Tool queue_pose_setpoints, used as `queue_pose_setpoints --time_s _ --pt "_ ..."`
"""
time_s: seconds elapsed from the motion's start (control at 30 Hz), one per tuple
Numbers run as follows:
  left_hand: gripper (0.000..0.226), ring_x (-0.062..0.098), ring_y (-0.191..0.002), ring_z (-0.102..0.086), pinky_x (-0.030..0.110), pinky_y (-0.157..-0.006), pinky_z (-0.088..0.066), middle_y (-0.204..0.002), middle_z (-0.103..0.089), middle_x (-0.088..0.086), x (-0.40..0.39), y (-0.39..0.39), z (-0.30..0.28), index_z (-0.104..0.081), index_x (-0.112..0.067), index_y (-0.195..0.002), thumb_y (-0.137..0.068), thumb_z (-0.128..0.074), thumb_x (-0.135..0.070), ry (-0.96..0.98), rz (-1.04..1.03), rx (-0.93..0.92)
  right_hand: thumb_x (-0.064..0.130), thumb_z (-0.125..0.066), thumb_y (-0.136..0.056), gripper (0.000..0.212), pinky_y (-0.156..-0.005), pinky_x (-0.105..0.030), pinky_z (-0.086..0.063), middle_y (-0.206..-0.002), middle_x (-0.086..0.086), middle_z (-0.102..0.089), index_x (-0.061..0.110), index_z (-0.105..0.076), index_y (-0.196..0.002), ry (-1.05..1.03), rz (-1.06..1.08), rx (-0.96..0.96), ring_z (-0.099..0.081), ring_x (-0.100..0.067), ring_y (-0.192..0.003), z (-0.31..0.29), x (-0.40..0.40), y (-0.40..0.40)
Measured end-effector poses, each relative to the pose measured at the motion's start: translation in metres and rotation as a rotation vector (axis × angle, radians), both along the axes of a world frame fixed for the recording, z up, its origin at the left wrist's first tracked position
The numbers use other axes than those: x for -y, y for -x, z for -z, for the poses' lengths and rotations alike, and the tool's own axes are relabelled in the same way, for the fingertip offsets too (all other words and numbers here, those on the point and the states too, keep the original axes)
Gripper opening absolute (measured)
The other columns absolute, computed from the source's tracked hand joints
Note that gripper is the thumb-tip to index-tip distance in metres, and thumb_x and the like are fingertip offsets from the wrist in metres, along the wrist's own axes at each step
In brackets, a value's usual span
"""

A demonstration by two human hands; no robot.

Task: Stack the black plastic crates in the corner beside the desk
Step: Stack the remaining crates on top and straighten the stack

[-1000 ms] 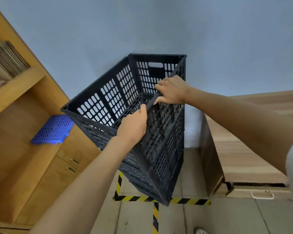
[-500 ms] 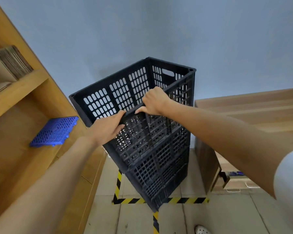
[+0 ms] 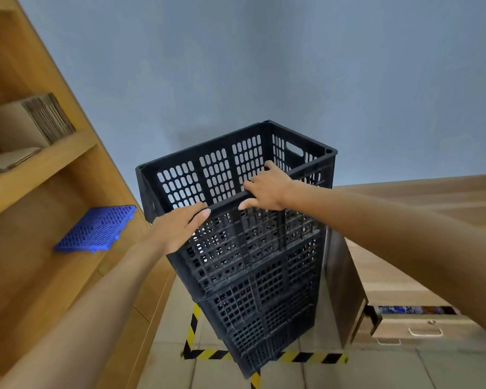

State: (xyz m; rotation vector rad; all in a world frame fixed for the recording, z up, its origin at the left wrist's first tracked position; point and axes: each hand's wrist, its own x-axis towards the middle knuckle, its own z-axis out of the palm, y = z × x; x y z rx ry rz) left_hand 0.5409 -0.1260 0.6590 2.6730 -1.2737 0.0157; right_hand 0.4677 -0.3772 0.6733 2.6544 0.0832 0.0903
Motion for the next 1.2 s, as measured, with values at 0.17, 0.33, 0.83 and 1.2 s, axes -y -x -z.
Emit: queue_pose_setpoints --time_s 0.17,0.33,0.83,1.2 --pt "0.053 0.014 -0.07 -0.051 0.042 -0.074 -0.047 -0.07 -0.052 -0.007 0.025 0.005 -0.003 -0.044 -0.028 -0.069 -0.096 -0.015 -0.063 0.06 -0.104 0.068 0.082 -0.01 -0.081 0.092 -0.095 -0.044 -0.043 -0.123 -0.008 -0.062 0.018 -0.052 -0.132 -0.252 0.057 -0.251 -0.058 -0.027 -0.112 -0.021 0.046 -0.005" --pt "0.071 0.021 -0.06 -0.056 0.037 -0.069 -0.043 -0.061 -0.056 0.001 0.048 0.014 0.003 -0.043 -0.016 -0.059 -0.094 -0.006 -0.066 0.019 -0.329 0.129 0.091 -0.01 -0.071 0.099 -0.071 -0.034 -0.045 -0.091 -0.001 -0.069 0.021 -0.065 -0.113 -0.421 0.062 -0.067 -0.066 -0.023 -0.089 0.005 0.062 -0.01" --pt "0.073 0.019 -0.052 -0.05 0.038 -0.072 -0.044 -0.051 -0.05 -0.001 0.031 -0.02 0.003 -0.038 -0.013 -0.056 -0.094 -0.003 -0.064 0.004 -0.313 0.129 0.092 0.003 -0.065 0.101 -0.054 -0.027 -0.031 -0.055 0.005 -0.052 0.019 -0.066 -0.081 -0.326 0.077 0.335 -0.058 -0.017 -0.059 0.027 0.033 -0.014" --pt "0.065 0.02 -0.052 -0.048 0.04 -0.078 -0.042 -0.052 -0.044 0.001 0.01 -0.051 0.01 -0.035 -0.014 -0.056 -0.099 -0.008 -0.055 0.051 -0.234 0.134 0.088 -0.013 -0.075 0.081 -0.055 -0.027 -0.042 -0.054 0.005 -0.053 0.022 -0.06 -0.081 -0.351 0.144 0.338 -0.05 -0.012 -0.05 0.03 0.006 -0.016"
